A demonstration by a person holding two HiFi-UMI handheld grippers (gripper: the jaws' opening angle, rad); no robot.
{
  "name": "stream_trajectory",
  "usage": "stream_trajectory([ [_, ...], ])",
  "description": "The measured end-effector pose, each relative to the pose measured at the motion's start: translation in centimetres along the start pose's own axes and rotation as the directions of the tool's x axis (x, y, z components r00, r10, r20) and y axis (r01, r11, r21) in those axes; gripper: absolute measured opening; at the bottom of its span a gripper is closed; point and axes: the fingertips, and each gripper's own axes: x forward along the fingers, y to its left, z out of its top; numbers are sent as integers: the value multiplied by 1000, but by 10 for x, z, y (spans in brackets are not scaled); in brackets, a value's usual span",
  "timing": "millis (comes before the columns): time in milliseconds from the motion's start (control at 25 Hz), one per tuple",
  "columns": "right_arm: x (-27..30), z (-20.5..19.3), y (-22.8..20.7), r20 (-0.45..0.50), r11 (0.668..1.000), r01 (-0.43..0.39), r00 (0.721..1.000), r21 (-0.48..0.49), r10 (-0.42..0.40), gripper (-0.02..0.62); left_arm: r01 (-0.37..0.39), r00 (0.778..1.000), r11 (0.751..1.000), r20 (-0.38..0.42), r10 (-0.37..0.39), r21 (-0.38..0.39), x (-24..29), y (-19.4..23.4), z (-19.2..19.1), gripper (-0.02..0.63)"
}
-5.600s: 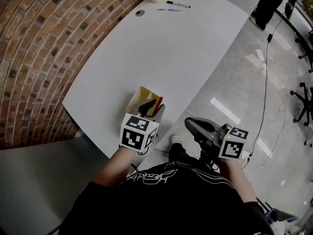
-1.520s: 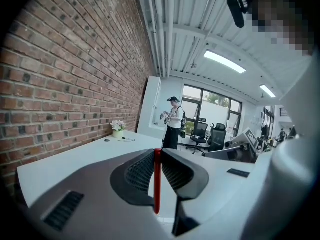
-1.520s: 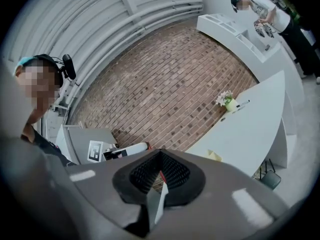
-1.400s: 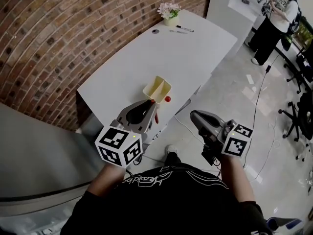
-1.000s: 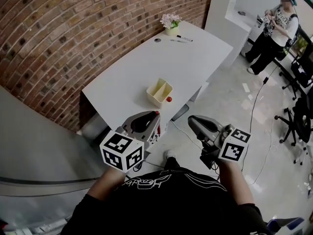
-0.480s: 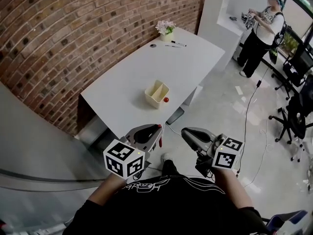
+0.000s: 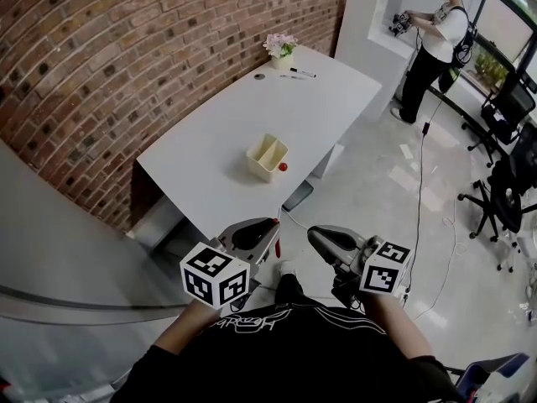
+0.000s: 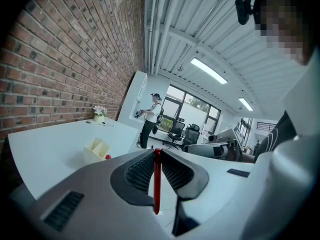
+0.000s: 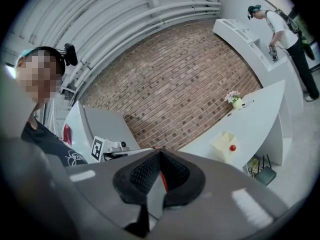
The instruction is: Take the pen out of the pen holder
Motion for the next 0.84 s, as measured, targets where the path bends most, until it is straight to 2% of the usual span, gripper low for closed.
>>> stream_trajectory([
  [840, -18, -12, 1, 36, 998, 57, 998, 19, -57, 3, 35, 999, 999, -3, -35, 15, -5, -14, -4, 52],
])
